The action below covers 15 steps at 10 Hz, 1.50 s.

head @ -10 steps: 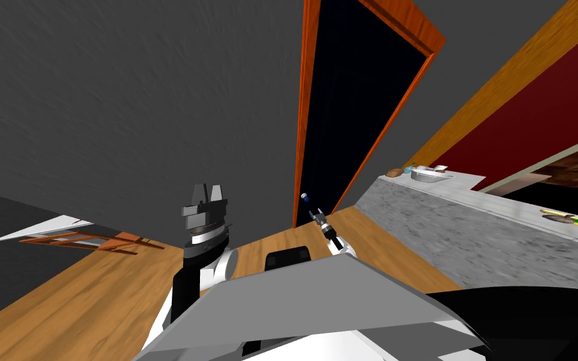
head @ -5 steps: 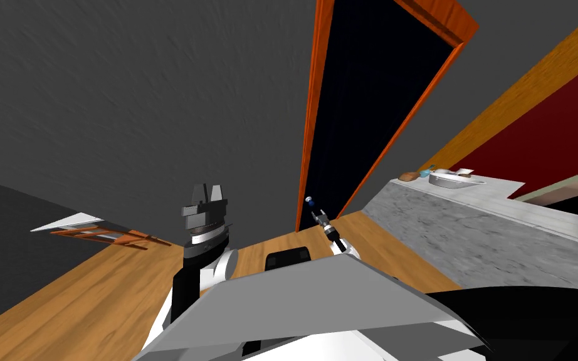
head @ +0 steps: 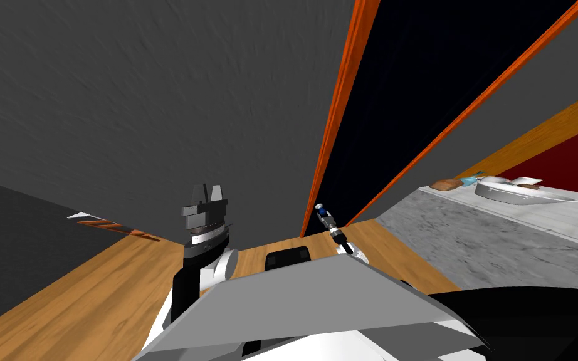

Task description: Pull the door open

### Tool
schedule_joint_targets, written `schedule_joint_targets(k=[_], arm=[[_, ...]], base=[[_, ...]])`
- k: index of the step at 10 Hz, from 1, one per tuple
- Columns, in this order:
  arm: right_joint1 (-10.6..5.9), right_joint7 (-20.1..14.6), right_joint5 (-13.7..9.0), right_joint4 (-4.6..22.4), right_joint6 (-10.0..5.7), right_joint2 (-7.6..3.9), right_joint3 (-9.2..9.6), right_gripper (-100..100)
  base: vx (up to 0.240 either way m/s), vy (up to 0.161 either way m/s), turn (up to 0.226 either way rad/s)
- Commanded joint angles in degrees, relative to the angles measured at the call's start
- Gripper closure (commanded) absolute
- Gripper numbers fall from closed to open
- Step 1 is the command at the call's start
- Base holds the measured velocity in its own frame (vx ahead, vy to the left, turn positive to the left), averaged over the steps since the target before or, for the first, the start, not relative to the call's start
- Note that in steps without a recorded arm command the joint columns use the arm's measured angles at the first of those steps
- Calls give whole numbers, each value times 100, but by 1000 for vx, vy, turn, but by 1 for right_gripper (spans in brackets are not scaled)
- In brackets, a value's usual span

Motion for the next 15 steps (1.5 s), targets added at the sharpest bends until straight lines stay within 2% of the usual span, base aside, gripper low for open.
schedule_joint_targets(k=[1,2,3,8,15], arm=[[79,-56,-59,-19,-6,-80,-85,-100],[46,-32,-33,-10,2,-46,-47,-100],[46,-32,-33,-10,2,-46,-47,100],[46,-32,-33,-10,2,-46,-47,100],[15,-1028,-297,-8,53,-63,82,100]], base=[[163,3,150],[83,-3,39],[-13,-3,-42],[-14,-2,1],[-27,-16,37]])
